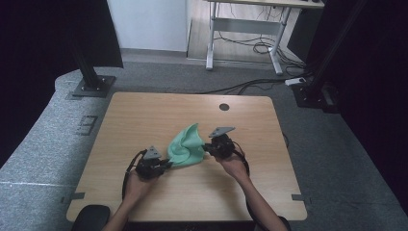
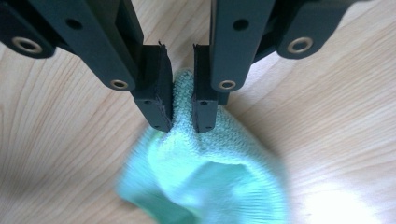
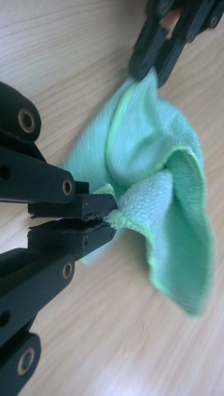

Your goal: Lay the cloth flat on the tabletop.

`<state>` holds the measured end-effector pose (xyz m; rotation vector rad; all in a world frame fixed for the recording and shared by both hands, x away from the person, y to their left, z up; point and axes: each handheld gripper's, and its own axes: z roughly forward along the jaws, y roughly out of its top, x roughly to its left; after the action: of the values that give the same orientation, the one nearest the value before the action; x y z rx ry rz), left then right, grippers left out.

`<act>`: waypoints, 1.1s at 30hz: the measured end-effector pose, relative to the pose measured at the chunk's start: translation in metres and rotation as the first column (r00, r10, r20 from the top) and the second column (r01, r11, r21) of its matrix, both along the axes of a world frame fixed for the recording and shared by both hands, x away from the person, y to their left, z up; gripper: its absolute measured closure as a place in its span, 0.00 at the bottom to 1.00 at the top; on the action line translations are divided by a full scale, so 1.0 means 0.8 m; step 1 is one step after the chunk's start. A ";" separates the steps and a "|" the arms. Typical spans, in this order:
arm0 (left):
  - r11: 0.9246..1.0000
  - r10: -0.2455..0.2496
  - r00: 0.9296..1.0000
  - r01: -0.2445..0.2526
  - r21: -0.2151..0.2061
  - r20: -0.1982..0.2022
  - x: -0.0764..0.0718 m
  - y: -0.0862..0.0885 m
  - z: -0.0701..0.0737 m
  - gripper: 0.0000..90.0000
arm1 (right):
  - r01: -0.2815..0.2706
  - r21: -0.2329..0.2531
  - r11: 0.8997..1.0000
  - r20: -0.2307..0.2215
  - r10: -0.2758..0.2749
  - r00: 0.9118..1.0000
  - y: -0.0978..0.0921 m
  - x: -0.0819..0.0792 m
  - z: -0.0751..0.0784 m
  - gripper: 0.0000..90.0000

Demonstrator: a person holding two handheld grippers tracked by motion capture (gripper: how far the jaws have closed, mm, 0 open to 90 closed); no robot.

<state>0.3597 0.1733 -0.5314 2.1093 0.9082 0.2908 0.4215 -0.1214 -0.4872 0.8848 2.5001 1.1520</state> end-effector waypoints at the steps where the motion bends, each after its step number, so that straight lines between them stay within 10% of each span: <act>1: 1.000 0.008 1.000 -0.008 -0.015 -0.001 0.000 0.005 0.002 0.87 | 0.008 0.001 1.000 -0.001 -0.008 1.000 -0.007 0.000 0.002 0.94; 10: 0.999 0.025 0.999 -0.026 -0.031 -0.027 0.004 0.014 0.001 0.87 | 0.082 -0.025 0.996 -0.031 -0.082 0.996 -0.057 -0.008 0.004 0.94; 17: 1.000 0.023 0.998 -0.022 0.006 -0.061 0.007 0.011 -0.009 0.78 | 0.147 -0.053 0.988 -0.143 -0.153 0.978 -0.088 -0.002 -0.046 0.85; 24: 0.999 0.022 1.000 -0.022 0.029 0.019 0.005 0.005 0.017 0.52 | 0.176 -0.050 0.983 -0.072 -0.179 0.981 -0.104 -0.013 -0.036 0.56; 33: 0.998 -0.057 0.998 0.057 0.022 0.022 0.011 -0.026 0.031 0.51 | 0.115 -0.027 0.993 -0.081 -0.117 0.990 -0.080 -0.022 -0.025 0.72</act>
<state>0.3687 0.1522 -0.5065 2.1434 0.8339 0.2949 0.4037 -0.1855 -0.5068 1.0768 2.4829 1.0699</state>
